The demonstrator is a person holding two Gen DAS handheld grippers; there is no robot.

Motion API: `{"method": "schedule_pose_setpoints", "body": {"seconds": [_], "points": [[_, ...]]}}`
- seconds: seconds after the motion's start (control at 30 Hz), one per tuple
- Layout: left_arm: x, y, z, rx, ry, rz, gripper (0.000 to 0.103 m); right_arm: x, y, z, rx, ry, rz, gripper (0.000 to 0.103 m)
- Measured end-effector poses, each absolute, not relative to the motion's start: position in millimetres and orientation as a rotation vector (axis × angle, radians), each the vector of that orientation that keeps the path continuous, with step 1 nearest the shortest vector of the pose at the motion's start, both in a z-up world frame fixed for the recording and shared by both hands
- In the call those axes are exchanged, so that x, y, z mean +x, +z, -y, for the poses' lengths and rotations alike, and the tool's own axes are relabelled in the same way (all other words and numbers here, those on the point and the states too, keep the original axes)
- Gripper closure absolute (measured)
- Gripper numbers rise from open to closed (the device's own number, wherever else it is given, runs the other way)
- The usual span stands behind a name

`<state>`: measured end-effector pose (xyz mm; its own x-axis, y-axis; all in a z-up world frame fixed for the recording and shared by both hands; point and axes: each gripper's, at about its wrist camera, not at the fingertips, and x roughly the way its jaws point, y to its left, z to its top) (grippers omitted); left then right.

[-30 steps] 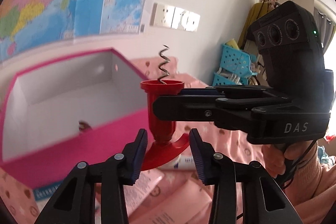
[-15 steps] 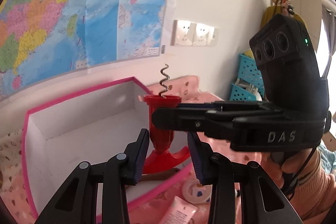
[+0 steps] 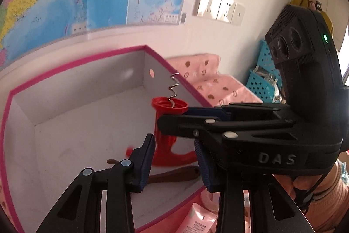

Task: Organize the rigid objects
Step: 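Carry the red corkscrew into the magenta box and release it, then grasp the blue-white ANTINE medicine box with the right gripper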

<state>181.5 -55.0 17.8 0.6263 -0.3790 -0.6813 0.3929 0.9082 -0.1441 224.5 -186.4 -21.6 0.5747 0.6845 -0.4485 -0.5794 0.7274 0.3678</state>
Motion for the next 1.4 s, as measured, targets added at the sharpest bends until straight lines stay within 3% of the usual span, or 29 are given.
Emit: {"method": "schedule_pose_setpoints", "body": {"seconds": [0.1, 0.17, 0.23, 0.4, 0.63, 0.73, 0.93, 1.4], "points": [[180, 15, 57, 0.032, -0.439, -0.782, 0.065, 227, -23, 188, 0.174, 0.699, -0.616, 0.069], [178, 15, 56, 0.027, -0.438, -0.782, 0.065, 221, -19, 188, 0.142, 0.666, -0.585, 0.050], [176, 15, 54, 0.025, -0.430, -0.777, 0.065, 215, -15, 190, 0.128, 0.651, -0.556, 0.042], [165, 21, 48, 0.034, -0.405, -0.742, 0.064, 199, -11, 203, 0.127, 0.661, -0.497, 0.042], [128, 39, 27, 0.009, -0.382, -0.653, 0.055, 167, -18, 225, 0.121, 0.703, -0.443, 0.042], [114, 44, 18, -0.011, -0.382, -0.623, 0.048, 156, -27, 233, 0.111, 0.711, -0.446, 0.042], [82, 47, -9, -0.058, -0.341, -0.572, 0.046, 141, -55, 235, 0.086, 0.755, -0.502, 0.042], [18, -11, -91, -0.207, -0.120, -0.679, 0.045, 90, -96, 153, -0.046, 1.026, -0.575, 0.042]]}}
